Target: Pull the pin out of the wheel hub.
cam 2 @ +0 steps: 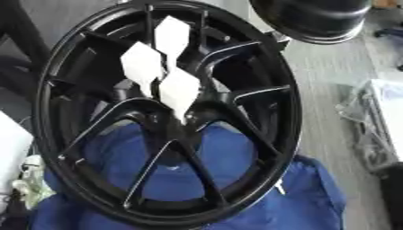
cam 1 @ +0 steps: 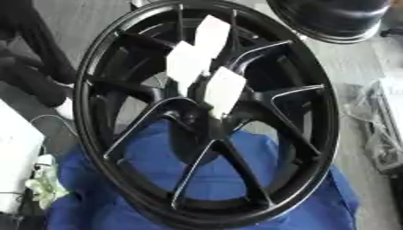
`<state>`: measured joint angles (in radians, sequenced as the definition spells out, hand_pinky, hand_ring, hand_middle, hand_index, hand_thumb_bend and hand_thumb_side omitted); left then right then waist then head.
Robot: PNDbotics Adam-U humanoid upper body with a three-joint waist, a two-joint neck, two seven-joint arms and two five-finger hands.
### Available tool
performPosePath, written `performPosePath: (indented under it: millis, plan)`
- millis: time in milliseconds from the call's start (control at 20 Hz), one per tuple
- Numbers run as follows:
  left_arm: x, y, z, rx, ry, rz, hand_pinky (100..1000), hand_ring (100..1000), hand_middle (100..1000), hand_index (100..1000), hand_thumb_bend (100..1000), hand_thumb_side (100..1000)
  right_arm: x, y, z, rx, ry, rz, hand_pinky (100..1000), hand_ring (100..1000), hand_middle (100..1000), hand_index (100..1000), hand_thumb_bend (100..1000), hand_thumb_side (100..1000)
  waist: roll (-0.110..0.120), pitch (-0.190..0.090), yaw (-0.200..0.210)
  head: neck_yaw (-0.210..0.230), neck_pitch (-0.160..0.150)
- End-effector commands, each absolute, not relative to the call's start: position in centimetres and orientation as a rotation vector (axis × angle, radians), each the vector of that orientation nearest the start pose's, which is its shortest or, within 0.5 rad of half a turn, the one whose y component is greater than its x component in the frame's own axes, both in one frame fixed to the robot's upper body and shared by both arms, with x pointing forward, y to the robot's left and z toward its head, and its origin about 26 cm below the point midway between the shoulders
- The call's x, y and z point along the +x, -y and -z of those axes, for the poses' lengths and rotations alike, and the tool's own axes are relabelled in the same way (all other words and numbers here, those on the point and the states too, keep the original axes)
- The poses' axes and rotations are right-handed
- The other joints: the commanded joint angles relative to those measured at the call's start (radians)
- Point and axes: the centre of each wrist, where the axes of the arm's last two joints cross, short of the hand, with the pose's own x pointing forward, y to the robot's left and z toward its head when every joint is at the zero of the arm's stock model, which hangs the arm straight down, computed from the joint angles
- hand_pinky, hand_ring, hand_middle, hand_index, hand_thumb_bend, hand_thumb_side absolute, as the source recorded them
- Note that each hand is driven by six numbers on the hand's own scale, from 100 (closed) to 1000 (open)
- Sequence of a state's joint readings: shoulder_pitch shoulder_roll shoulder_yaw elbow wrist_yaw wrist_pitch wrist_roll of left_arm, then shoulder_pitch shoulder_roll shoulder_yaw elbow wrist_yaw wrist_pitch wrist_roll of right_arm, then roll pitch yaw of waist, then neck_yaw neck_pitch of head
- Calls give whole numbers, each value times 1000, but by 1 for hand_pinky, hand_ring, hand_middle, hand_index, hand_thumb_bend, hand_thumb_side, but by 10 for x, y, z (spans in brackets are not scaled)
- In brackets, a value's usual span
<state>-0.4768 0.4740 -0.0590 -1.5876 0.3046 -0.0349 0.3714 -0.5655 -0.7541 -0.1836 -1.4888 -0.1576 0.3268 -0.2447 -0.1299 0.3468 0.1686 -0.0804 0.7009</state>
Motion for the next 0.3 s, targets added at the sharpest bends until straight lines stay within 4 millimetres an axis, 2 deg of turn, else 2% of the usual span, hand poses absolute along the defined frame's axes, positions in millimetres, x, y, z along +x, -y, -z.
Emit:
performPosePath:
  millis: [50,300]
  plan:
    - [371,-292,-188,214,2115,-64,637,710,661,679,160,868,367,387,-279,-636,1967,186,805,741,721,798,144,476,12,-16,2,11,-12]
    - [371,-290,-190,206,2124,-71,637,711,664,680,161,867,383,348,-259,-486,2083,329,808,740,720,796,153,481,18,-10,5,27,-18]
